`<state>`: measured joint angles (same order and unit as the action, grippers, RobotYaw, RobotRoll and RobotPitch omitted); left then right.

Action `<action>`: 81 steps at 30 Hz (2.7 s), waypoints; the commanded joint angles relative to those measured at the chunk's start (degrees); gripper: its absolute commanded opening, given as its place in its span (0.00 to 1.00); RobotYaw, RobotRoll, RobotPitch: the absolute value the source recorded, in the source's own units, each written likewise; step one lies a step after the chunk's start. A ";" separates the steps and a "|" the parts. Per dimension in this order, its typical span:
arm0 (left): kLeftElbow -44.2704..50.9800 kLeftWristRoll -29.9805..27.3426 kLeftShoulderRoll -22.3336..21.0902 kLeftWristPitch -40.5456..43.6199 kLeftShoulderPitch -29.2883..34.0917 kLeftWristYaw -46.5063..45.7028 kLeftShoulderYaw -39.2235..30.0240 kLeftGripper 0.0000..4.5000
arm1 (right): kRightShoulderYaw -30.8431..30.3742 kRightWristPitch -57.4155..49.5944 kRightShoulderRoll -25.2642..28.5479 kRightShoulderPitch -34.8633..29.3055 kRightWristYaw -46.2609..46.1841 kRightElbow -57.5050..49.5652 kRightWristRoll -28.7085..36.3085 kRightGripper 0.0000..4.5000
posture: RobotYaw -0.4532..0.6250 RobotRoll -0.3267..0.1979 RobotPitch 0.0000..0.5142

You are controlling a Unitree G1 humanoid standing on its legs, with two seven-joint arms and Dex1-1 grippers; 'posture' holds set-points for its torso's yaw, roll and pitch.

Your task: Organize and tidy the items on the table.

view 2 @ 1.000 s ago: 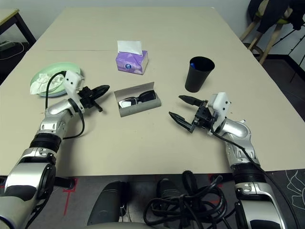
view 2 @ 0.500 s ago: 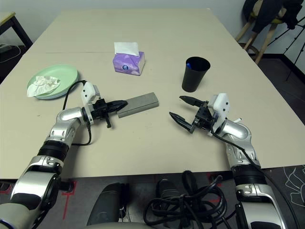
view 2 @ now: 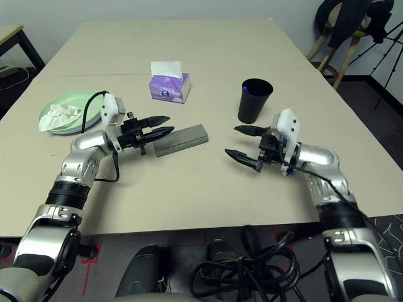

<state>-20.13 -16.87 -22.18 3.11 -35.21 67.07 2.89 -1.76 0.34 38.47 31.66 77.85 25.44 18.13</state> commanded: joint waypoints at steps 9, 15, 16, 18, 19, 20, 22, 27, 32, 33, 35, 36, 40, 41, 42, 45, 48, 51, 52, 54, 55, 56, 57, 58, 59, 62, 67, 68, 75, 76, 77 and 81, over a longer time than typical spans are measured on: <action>10.46 -1.61 -3.12 4.53 6.42 5.42 3.84 1.00 | -22.05 27.24 14.17 14.91 14.65 21.06 -12.97 1.00 | 0.50 0.62 0.23; 12.59 -1.99 -1.69 5.91 7.58 2.32 3.50 1.00 | -29.58 42.34 14.30 24.96 12.02 34.60 -32.53 1.00 | 0.52 0.62 0.25; 12.85 -1.99 -1.69 5.98 7.76 2.07 3.50 1.00 | -29.72 43.73 13.93 25.48 11.68 35.68 -33.64 1.00 | 0.52 0.62 0.25; 12.92 -1.66 -1.43 5.68 7.90 0.70 3.24 1.00 | -30.40 46.33 13.51 26.42 9.83 37.37 -36.64 1.00 | 0.52 0.62 0.25; 12.98 -1.65 -1.16 5.41 7.94 -0.12 2.98 1.00 | -30.89 47.83 13.39 26.86 8.28 38.04 -38.55 1.00 | 0.52 0.62 0.25; 13.06 -1.74 -0.92 5.27 7.97 -0.83 2.75 1.00 | -31.11 48.89 13.20 27.22 7.01 38.68 -39.99 1.00 | 0.52 0.62 0.25; 13.54 -2.04 -0.65 5.32 8.18 -1.69 2.51 1.00 | -31.28 50.16 12.98 27.71 5.51 39.72 -41.88 1.00 | 0.53 0.62 0.26; 14.04 -1.98 -0.79 5.16 8.51 -2.23 2.80 1.00 | -32.10 55.23 12.24 28.89 -1.12 41.28 -46.82 1.00 | 0.53 0.62 0.26; 13.33 -1.41 -0.80 3.90 8.27 -3.12 2.85 1.00 | -31.98 57.72 11.72 28.81 -3.92 42.23 -48.95 1.00 | 0.53 0.62 0.27; 13.35 -1.45 -0.89 3.84 8.31 -3.12 2.89 1.00 | -31.78 58.04 11.63 28.70 -2.96 42.43 -48.55 1.00 | 0.53 0.62 0.26; 13.38 -1.51 -1.02 3.81 8.39 -3.09 2.93 1.00 | -31.23 58.33 11.45 28.41 -0.66 42.62 -47.33 1.00 | 0.53 0.62 0.26; 13.37 -1.50 -1.08 3.79 8.42 -3.06 2.94 1.00 | -30.81 58.23 11.29 28.18 1.13 42.66 -46.27 1.00 | 0.53 0.62 0.26; 13.22 -1.44 -1.23 3.71 8.51 -2.94 3.04 1.00 | -29.50 56.08 10.92 27.19 7.96 41.89 -42.37 1.00 | 0.53 0.62 0.26; 13.15 -1.44 -1.25 3.72 8.49 -2.92 3.06 1.00 | -29.25 55.14 10.85 26.95 9.22 41.54 -41.60 1.00 | 0.53 0.62 0.26; 13.08 -1.44 -1.28 3.69 8.47 -2.89 3.07 1.00 | -28.99 54.20 10.79 26.75 10.17 41.21 -40.99 1.00 | 0.53 0.62 0.26; 12.89 -1.45 -1.28 3.58 8.44 -2.88 3.05 1.00 | -28.79 52.09 10.91 26.43 10.70 40.19 -41.23 0.96 | 0.53 0.62 0.26; 12.70 -1.42 -1.23 3.43 8.35 -2.88 3.06 1.00 | -29.76 51.52 11.41 26.54 8.73 39.52 -43.89 0.78 | 0.53 0.62 0.26; 12.67 -1.42 -1.24 3.35 8.27 -2.89 3.05 1.00 | -30.37 51.67 11.69 26.67 7.53 39.50 -45.84 0.53 | 0.53 0.62 0.26; 12.77 -1.46 -1.26 3.37 8.28 -2.90 3.04 1.00 | -30.44 51.98 11.62 26.64 7.18 39.51 -46.24 0.43 | 0.53 0.62 0.26; 12.81 -1.45 -1.27 3.36 8.18 -2.92 3.06 1.00 | -30.51 52.59 11.25 26.54 6.64 39.65 -46.69 0.27 | 0.53 0.62 0.25; 12.78 -1.44 -1.26 3.33 8.11 -2.93 3.07 1.00 | -30.46 52.64 11.05 26.50 6.48 39.76 -46.82 0.17 | 0.53 0.62 0.25; 12.70 -1.41 -1.26 3.29 8.03 -2.93 3.07 1.00 | -30.42 52.76 10.88 26.52 6.37 39.86 -46.92 0.09 | 0.53 0.62 0.25; 12.61 -1.37 -1.28 3.23 7.96 -2.91 3.07 1.00 | -30.29 52.78 10.69 26.52 6.52 39.96 -46.80 0.07 | 0.53 0.62 0.25; 12.51 -1.36 -1.32 3.21 7.88 -2.89 3.04 1.00 | -30.08 52.73 10.49 26.55 6.86 40.01 -46.51 0.07 | 0.53 0.62 0.25; 12.48 -1.35 -1.39 3.20 7.85 -2.88 3.01 1.00 | -29.85 52.72 10.36 26.62 7.31 39.99 -46.15 0.07 | 0.53 0.62 0.25; 12.30 -1.37 -1.62 3.13 7.84 -2.74 2.90 1.00 | -27.57 50.66 9.51 27.10 12.04 39.69 -41.86 0.07 | 0.53 0.62 0.24; 11.82 -1.01 -2.19 1.87 8.16 -1.90 3.24 1.00 | -32.31 10.01 13.38 24.00 14.65 18.92 -3.60 0.07 | 0.52 0.62 0.21; 11.72 -1.04 -2.24 1.84 8.14 -1.84 3.26 1.00 | -31.12 4.02 14.03 23.32 14.65 15.44 1.27 0.07 | 0.52 0.62 0.21; 10.59 -0.60 -2.59 0.99 7.62 -1.81 3.10 1.00 | -11.41 -14.72 8.85 17.49 8.53 4.42 14.91 0.07 | 0.51 0.62 0.19; 10.22 -0.44 -2.57 0.48 7.49 -1.93 3.06 1.00 | -8.42 -15.49 7.50 16.48 6.60 3.06 16.31 0.07 | 0.50 0.62 0.19; 9.72 -0.46 -2.43 0.37 7.25 -2.37 2.81 1.00 | -4.06 -16.00 5.19 15.58 2.40 1.80 18.44 0.07 | 0.50 0.62 0.18; 8.51 -0.73 -2.34 0.42 6.51 -2.96 2.40 1.00 | 6.33 -14.64 -1.15 13.49 -9.18 -1.33 20.06 0.07 | 0.49 0.62 0.18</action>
<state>-10.58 -17.87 -24.45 4.00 -28.25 64.29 5.47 0.94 -15.28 37.97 45.91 72.52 25.84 37.33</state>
